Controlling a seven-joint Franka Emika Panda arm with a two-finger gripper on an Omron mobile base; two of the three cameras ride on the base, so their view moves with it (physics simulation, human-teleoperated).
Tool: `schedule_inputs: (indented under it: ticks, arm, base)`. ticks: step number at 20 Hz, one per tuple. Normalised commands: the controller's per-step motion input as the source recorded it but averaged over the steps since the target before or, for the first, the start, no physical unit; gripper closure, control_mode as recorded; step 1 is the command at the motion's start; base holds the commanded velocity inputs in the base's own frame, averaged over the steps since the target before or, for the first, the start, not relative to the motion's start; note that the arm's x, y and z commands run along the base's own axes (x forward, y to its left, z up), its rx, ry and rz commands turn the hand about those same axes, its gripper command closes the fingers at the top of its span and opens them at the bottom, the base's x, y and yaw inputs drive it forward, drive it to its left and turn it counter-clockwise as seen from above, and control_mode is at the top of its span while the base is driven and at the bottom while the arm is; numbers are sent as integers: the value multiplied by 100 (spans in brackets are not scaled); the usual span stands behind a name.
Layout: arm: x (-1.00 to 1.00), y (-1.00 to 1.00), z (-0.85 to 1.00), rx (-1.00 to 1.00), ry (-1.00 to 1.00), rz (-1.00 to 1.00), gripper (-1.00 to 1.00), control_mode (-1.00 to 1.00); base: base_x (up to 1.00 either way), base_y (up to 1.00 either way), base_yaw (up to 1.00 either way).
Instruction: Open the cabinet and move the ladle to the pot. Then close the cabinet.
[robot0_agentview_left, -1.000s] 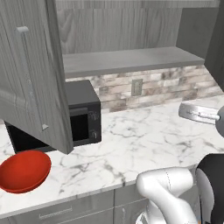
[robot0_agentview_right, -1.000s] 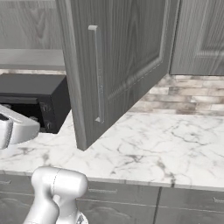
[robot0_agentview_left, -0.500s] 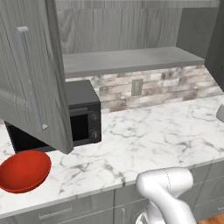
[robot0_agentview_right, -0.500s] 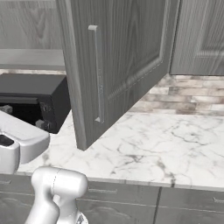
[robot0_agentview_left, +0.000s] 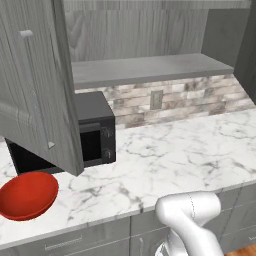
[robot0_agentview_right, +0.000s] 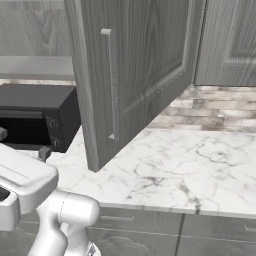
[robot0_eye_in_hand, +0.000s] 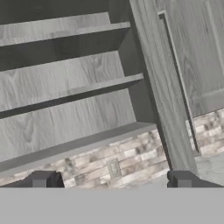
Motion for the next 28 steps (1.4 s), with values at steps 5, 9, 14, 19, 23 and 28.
schedule_inputs:
  ticks: [5,9,14,19,23,28]
  arm:
    - [0,-67,0,0,-14,3,-100,-100]
    - [0,-60,-2,2,-12,8,-100,-100]
    - [22,-59,-12,9,-7,11,-100,-100]
    - [62,-53,-26,15,-3,14,-100,-100]
    - [77,-50,-22,18,-2,14,-100,-100]
    - [80,-42,-17,18,-2,13,-100,-100]
  base:
    - [0,0,0]
    - [0,0,0]
    - [0,0,0]
    - [0,0,0]
    - [0,0,0]
    - [0,0,0]
